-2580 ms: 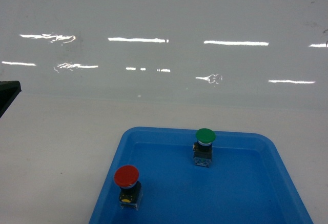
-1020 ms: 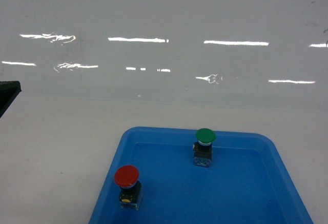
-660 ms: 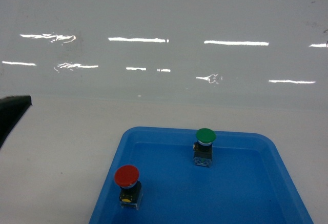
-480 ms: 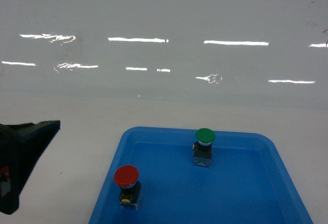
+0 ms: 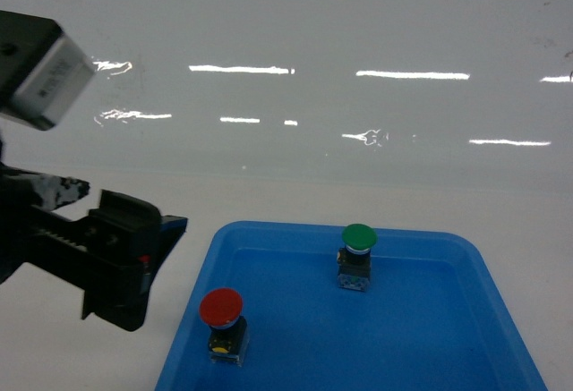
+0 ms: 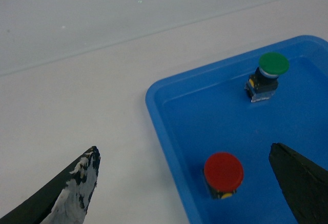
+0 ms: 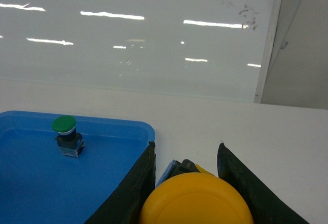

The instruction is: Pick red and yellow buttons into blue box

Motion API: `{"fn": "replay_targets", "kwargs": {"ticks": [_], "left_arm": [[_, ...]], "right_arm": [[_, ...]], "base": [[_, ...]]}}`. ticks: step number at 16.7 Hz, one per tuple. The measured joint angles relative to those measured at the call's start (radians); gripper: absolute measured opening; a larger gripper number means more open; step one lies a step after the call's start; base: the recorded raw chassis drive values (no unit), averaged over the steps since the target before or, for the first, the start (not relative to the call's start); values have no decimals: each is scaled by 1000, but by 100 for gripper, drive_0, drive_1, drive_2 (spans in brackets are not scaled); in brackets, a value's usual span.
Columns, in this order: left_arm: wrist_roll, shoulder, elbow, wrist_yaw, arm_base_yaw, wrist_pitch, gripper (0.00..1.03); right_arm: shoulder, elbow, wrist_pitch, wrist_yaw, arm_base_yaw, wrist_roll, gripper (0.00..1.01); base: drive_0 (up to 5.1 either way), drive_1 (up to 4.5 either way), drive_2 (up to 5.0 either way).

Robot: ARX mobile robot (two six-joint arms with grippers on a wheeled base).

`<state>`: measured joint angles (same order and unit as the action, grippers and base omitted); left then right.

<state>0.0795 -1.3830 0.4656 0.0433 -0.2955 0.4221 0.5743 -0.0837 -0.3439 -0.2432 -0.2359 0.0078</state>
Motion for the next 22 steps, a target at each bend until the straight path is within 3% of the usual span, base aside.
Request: {"fn": "replay_targets", "kwargs": {"ticks": [5,8,10,13,15,22], "left_arm": [[7,-193,144,2,-26,-64,98],[-9,-293,203,47,-4,-117,98],[-32,-328,245,84,2,-171,98],[-111,-348,275,145,-23,-242,98],[-130,-366,263,142,-42,-227,98],[-151,-463,224,166,0,-138,98]], "right_arm": [[0,0,0,0,0,0,32],[0,0,0,0,0,0,32],[0,0,0,0,0,0,32],[0,0,0,0,0,0,32],[0,0,0,0,0,0,32],[0,0,0,0,0,0,32]], "base": [[0,0,0],[0,0,0],[0,0,0],[0,0,0],[0,0,0],[0,0,0]]}}
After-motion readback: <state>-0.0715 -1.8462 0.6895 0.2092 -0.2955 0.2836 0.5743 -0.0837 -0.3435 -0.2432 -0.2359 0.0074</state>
